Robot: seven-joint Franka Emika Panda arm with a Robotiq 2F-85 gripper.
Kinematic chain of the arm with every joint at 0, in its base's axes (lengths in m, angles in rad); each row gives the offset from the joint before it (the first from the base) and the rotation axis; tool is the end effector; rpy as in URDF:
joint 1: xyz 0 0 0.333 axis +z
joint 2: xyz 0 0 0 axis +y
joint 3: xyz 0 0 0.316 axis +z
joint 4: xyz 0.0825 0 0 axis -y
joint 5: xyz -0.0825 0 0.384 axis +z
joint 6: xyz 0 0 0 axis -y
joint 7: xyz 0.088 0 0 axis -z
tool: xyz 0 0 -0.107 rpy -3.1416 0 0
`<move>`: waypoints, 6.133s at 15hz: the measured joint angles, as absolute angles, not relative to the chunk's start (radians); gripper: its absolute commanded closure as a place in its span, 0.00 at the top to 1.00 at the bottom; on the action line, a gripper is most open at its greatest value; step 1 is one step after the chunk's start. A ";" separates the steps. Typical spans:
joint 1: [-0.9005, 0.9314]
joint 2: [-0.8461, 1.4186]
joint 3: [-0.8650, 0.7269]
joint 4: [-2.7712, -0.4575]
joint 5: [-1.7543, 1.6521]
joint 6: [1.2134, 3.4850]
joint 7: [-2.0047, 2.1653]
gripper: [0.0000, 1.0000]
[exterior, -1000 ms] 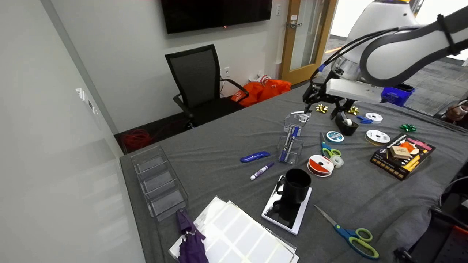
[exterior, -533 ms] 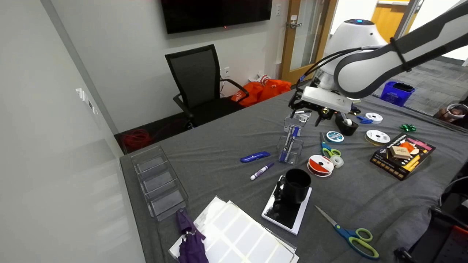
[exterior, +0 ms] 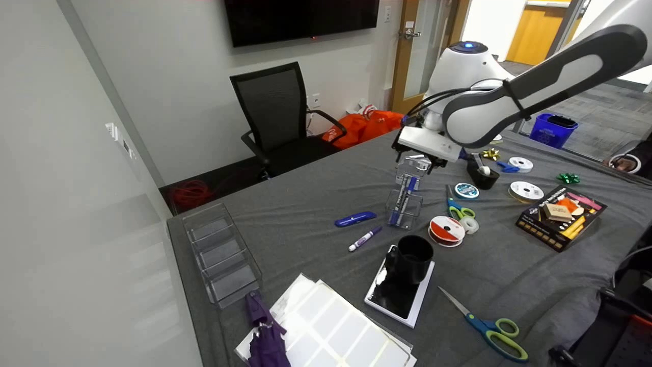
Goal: Remove the markers from the clear bowl on the left and put them in the clear bowl on the right
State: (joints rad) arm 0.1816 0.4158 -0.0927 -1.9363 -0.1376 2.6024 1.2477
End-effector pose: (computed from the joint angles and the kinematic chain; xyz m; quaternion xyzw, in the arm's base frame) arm 0.6424 0.0638 0.2958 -0.8602 0.4908 -0.1352 0.0297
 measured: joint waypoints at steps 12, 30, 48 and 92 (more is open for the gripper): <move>0.291 0.575 -0.240 -1.804 -0.336 2.599 1.502 1.00; 0.284 0.695 -0.239 -1.766 -0.321 2.599 1.544 0.75; 0.285 0.731 -0.239 -1.738 -0.321 2.598 1.544 0.08; 0.085 1.040 -0.297 -1.020 -0.293 2.077 1.741 0.58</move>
